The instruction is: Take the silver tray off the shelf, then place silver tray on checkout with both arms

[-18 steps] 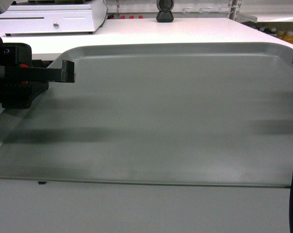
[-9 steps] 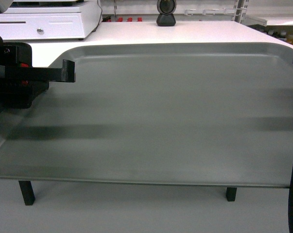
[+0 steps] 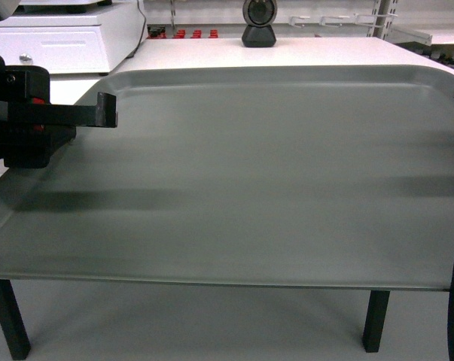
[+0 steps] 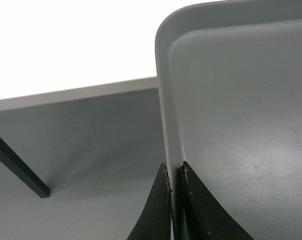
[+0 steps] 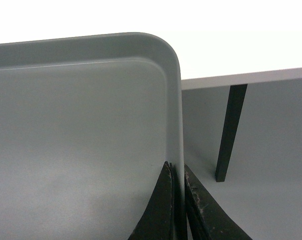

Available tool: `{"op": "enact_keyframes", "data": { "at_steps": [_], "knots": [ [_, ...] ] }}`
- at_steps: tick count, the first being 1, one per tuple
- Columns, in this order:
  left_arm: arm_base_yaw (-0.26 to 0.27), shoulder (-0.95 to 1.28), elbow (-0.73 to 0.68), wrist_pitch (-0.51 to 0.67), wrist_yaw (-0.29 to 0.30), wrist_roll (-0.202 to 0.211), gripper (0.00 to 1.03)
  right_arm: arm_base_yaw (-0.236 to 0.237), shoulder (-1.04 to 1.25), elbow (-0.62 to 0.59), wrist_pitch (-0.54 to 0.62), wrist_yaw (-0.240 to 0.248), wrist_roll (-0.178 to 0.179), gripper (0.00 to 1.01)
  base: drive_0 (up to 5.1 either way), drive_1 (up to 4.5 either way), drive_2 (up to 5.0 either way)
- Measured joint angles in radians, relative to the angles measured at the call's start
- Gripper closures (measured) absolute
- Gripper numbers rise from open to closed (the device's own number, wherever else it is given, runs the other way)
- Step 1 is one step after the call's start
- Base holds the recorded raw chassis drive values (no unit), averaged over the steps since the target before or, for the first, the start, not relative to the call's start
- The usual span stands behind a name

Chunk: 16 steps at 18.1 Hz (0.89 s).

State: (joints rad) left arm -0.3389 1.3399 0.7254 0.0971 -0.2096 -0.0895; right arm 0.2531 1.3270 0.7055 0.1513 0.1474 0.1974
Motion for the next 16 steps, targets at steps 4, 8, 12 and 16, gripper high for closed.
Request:
{"op": "enact_keyframes", "data": {
  "at_steps": [4,8,12,16],
  "knots": [
    [0.000,0.000,0.000,0.001,0.000,0.000,1.00,0.000,0.000,0.000,0.000,-0.001,0.000,0.99,0.0,4.25,-4.2],
    [0.000,0.000,0.000,0.000,0.001,0.000,1.00,0.000,0.000,0.000,0.002,-0.001,0.000,0.99,0.0,4.25,-4.2],
    [0.000,0.000,0.000,0.000,0.000,0.000,1.00,0.000,0.000,0.000,0.003,-0.001,0.000,0.99,0.0,4.25,-4.2],
    [0.000,0.002,0.000,0.002,0.002,0.000,1.00,0.000,0.000,0.000,0.001,-0.001,0.000,0.99,0.0,4.25,-4.2]
  ]
}}
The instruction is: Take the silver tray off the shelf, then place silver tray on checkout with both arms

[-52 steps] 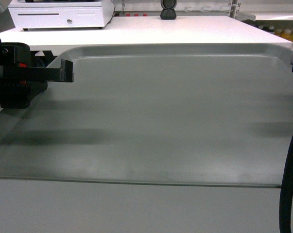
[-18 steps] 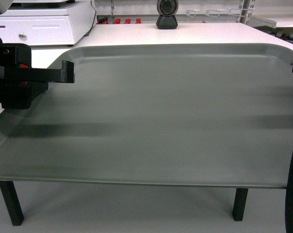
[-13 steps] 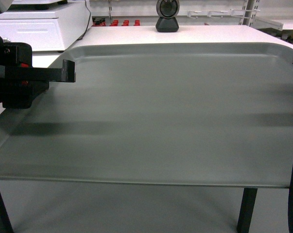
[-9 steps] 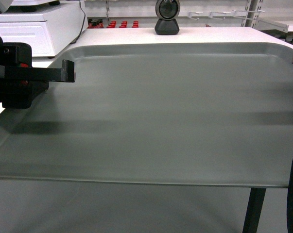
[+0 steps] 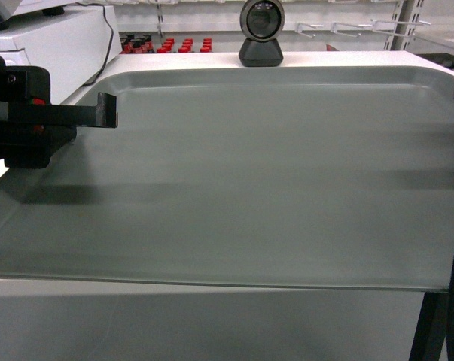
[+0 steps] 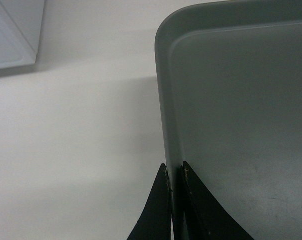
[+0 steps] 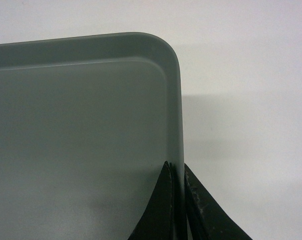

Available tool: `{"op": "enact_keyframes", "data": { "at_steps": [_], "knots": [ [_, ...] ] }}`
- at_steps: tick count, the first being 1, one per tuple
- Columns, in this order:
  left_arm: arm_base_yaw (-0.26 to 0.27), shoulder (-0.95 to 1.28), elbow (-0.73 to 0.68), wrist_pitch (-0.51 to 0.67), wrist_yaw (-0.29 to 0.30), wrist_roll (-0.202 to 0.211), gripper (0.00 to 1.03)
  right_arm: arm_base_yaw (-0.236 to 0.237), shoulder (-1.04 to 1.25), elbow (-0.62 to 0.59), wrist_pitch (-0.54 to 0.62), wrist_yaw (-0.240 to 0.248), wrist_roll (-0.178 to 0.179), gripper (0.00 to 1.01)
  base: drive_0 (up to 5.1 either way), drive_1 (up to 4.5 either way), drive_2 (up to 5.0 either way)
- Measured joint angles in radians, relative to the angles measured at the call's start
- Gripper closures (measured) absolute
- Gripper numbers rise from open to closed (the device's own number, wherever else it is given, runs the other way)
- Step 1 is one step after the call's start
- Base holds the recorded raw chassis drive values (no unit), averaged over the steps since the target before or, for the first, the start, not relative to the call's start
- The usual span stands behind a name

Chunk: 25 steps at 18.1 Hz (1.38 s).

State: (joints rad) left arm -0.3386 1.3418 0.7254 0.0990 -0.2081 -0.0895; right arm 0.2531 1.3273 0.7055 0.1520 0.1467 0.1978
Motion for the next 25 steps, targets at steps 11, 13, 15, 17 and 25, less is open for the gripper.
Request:
{"op": "enact_keyframes", "data": {
  "at_steps": [11,13,15,17,25],
  "knots": [
    [0.000,0.001,0.000,-0.002,-0.001,0.000,1.00,0.000,0.002,0.000,0.000,0.000,0.000,0.99,0.0,4.25,-4.2],
    [0.000,0.001,0.000,0.001,0.000,0.000,1.00,0.000,0.002,0.000,0.001,0.000,0.000,0.99,0.0,4.25,-4.2],
    [0.000,0.001,0.000,0.001,0.000,0.000,1.00,0.000,0.002,0.000,0.000,0.000,0.000,0.99,0.0,4.25,-4.2],
    [0.000,0.001,0.000,-0.003,0.000,0.000,1.00,0.000,0.002,0.000,-0.002,0.000,0.000,0.99,0.0,4.25,-4.2],
    [0.000,0.001,0.000,-0.003,-0.001,0.000,1.00,0.000,0.002,0.000,-0.002,0.000,0.000,0.99,0.0,4.25,-4.2]
  ]
}}
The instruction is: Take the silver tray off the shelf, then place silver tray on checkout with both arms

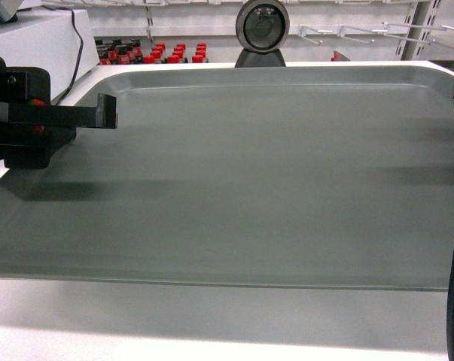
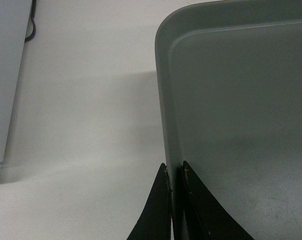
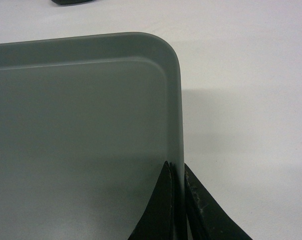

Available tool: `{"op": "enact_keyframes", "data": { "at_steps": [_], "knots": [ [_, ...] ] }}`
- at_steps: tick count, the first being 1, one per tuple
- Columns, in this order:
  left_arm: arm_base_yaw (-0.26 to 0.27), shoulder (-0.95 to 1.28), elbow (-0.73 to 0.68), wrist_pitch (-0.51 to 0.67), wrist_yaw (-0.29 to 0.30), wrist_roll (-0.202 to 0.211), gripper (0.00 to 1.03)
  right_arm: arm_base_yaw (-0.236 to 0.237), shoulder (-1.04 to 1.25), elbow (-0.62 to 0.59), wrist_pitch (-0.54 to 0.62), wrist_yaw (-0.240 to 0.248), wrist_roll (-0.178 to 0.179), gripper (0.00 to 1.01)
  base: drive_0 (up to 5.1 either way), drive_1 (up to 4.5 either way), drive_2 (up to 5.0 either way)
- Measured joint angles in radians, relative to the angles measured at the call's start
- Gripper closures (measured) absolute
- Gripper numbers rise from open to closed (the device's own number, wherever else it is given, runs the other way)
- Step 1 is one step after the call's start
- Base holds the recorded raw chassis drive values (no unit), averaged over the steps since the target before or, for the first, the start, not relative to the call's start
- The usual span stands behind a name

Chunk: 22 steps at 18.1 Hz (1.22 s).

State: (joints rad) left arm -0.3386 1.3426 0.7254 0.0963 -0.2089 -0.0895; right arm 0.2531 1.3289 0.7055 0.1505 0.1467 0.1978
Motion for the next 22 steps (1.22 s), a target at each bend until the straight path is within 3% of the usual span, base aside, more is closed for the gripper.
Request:
{"op": "enact_keyframes", "data": {
  "at_steps": [1,2,3,5,8,14,18,20,22],
  "knots": [
    [-0.009,0.005,-0.006,0.041,-0.047,-0.014,1.00,-0.002,0.013,-0.051,0.193,-0.012,0.014,0.99,0.0,4.25,-4.2],
    [-0.057,0.044,0.016,0.152,-0.305,-0.011,1.00,-0.018,0.061,-0.090,0.433,-0.049,0.030,0.99,0.0,4.25,-4.2],
    [-0.064,0.061,0.035,0.158,-0.334,-0.003,1.00,-0.027,0.070,-0.079,0.440,-0.069,0.030,0.99,0.0,4.25,-4.2],
    [-0.063,0.103,0.082,0.163,-0.329,0.019,1.00,-0.054,0.097,-0.049,0.419,-0.097,0.031,0.99,0.0,4.25,-4.2],
    [-0.051,0.202,0.168,0.129,-0.293,0.021,1.00,-0.100,0.183,0.022,0.368,-0.145,0.029,0.99,0.0,4.25,-4.2],
    [-0.047,0.288,0.243,0.099,-0.276,0.014,1.00,-0.132,0.274,0.099,0.338,-0.176,0.012,0.99,0.0,4.25,-4.2],
    [-0.032,0.460,0.404,0.074,-0.273,0.035,1.00,-0.169,0.486,0.306,0.260,-0.211,-0.021,0.99,0.0,4.25,-4.2],
    [-0.005,0.559,0.491,0.015,-0.264,0.054,1.00,-0.181,0.616,0.453,0.184,-0.208,-0.088,0.99,0.0,0.00,0.0],
    [-0.005,0.566,0.483,0.026,-0.251,0.071,1.00,-0.180,0.629,0.450,0.151,-0.185,-0.092,0.99,0.0,0.00,0.0]
  ]
}}
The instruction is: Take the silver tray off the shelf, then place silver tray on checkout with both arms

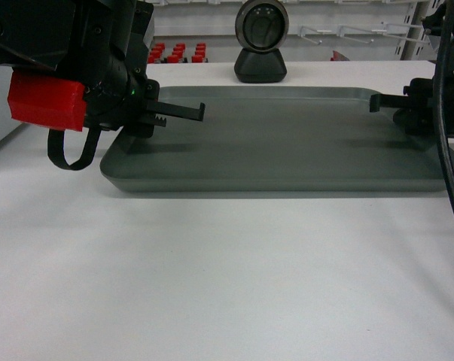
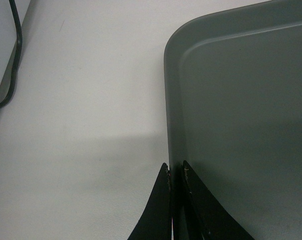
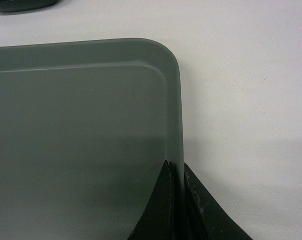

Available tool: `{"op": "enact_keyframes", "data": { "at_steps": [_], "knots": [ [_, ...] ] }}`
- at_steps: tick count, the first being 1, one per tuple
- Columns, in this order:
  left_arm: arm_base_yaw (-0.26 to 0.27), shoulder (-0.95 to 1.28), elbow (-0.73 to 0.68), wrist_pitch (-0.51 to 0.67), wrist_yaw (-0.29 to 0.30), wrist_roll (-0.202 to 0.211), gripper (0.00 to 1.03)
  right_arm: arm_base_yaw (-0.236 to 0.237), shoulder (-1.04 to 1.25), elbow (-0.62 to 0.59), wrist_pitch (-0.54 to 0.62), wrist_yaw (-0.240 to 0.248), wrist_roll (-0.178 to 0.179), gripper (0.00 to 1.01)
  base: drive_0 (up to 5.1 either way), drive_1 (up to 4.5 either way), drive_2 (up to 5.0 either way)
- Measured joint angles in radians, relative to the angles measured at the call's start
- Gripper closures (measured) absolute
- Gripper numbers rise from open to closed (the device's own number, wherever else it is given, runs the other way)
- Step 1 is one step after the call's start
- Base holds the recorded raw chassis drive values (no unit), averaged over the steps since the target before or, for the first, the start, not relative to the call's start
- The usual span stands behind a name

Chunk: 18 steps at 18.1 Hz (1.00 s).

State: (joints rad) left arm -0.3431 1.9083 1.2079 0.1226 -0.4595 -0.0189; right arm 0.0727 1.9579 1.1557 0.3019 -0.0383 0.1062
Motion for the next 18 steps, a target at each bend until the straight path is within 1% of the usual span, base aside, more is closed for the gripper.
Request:
{"op": "enact_keyframes", "data": {
  "at_steps": [1,2,3,5,7,9,10,12,13,15,16,18],
  "knots": [
    [0.000,0.000,-0.007,0.004,0.002,-0.001,0.99,0.000,0.000,-0.001,-0.002,0.001,-0.001,0.99,0.0,0.00,0.0],
    [0.000,0.000,-0.009,0.006,-0.005,0.002,0.89,0.000,0.000,-0.004,0.005,0.009,-0.029,0.89,0.0,0.00,0.0],
    [0.000,-0.002,-0.010,0.025,-0.017,0.002,0.80,-0.001,0.000,-0.006,0.013,0.019,-0.048,0.80,0.0,0.00,0.0],
    [0.007,-0.016,-0.011,0.072,-0.016,0.002,0.62,-0.007,-0.002,-0.007,0.020,0.032,-0.057,0.61,0.0,0.00,0.0],
    [0.009,-0.043,-0.013,0.111,-0.019,0.002,0.45,-0.009,-0.012,-0.008,0.021,0.035,-0.056,0.45,0.0,0.00,0.0],
    [-0.002,-0.081,-0.013,0.144,-0.018,0.002,0.29,-0.008,-0.053,-0.017,0.021,0.031,-0.048,0.28,0.0,0.00,0.0],
    [-0.010,-0.113,-0.013,0.171,-0.014,0.003,0.16,-0.007,-0.104,-0.024,0.039,0.011,-0.030,0.16,0.0,0.00,0.0],
    [-0.015,-0.164,-0.013,0.175,0.000,0.000,0.03,0.000,-0.189,-0.042,0.074,-0.010,-0.002,0.01,0.0,0.00,0.0],
    [-0.016,-0.204,-0.018,0.190,0.011,-0.003,0.06,0.002,-0.254,-0.072,0.102,-0.027,0.021,0.04,0.0,0.00,0.0],
    [-0.016,-0.295,-0.047,0.211,0.011,-0.004,0.05,0.008,-0.367,-0.144,0.150,-0.032,0.072,0.03,0.0,0.00,0.0],
    [-0.014,-0.346,-0.068,0.214,0.006,-0.004,0.05,0.014,-0.421,-0.185,0.172,-0.030,0.089,0.03,0.0,0.00,0.0],
    [-0.003,-0.480,-0.145,0.204,-0.032,-0.005,0.05,0.031,-0.562,-0.295,0.187,-0.009,0.113,0.03,0.0,0.00,0.0]
  ]
}}
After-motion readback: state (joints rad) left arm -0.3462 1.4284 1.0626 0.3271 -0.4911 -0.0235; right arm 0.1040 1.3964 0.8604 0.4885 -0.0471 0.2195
